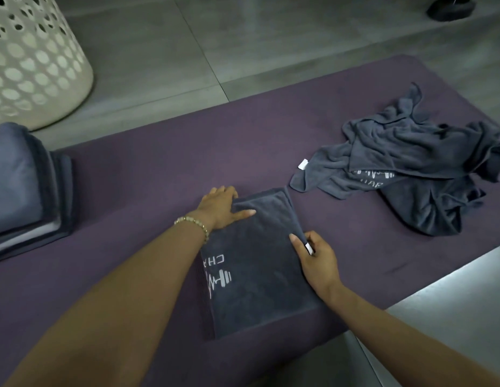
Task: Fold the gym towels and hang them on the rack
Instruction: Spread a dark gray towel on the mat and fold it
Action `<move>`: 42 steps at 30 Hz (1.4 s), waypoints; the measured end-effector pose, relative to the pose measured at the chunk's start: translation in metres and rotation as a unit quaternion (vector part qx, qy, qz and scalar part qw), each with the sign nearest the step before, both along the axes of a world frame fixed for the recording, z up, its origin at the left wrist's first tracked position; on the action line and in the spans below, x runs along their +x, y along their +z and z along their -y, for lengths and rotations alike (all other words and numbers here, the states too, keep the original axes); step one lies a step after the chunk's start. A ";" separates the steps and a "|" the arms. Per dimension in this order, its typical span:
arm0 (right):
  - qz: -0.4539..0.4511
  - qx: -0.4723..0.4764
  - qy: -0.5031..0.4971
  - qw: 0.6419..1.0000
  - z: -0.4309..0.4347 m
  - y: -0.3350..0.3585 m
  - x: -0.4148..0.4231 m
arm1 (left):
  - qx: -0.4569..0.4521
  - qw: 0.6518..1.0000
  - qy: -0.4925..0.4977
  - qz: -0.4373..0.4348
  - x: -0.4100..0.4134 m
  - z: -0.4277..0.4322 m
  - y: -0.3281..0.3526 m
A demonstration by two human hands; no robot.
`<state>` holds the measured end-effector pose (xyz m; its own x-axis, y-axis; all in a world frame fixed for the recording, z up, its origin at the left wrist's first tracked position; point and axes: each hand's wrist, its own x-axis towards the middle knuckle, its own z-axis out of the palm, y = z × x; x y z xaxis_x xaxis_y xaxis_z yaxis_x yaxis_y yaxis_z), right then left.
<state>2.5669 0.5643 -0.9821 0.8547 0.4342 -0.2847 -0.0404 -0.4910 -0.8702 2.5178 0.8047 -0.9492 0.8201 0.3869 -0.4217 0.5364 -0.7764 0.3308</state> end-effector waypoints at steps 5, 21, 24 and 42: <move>-0.013 -0.002 0.000 1.000 0.001 -0.003 0.002 | -0.049 0.986 -0.017 -0.159 0.016 -0.012 0.016; -0.031 -0.023 0.021 0.999 0.004 0.018 -0.004 | -0.226 0.959 0.112 -0.128 -0.012 0.003 0.090; -0.049 0.013 -0.002 0.999 -0.004 0.029 -0.012 | -0.329 0.928 0.165 -0.047 -0.029 0.008 0.126; -0.478 0.154 0.152 0.852 -0.129 0.143 -0.097 | -0.471 0.735 0.446 0.198 -0.238 -0.054 0.223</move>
<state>2.4694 0.6936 -0.8390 0.1317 0.7729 -0.6207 -0.7142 -0.3602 -0.6001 2.2802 0.8586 -0.7264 0.5482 0.5344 -0.6433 0.4088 0.4998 0.7636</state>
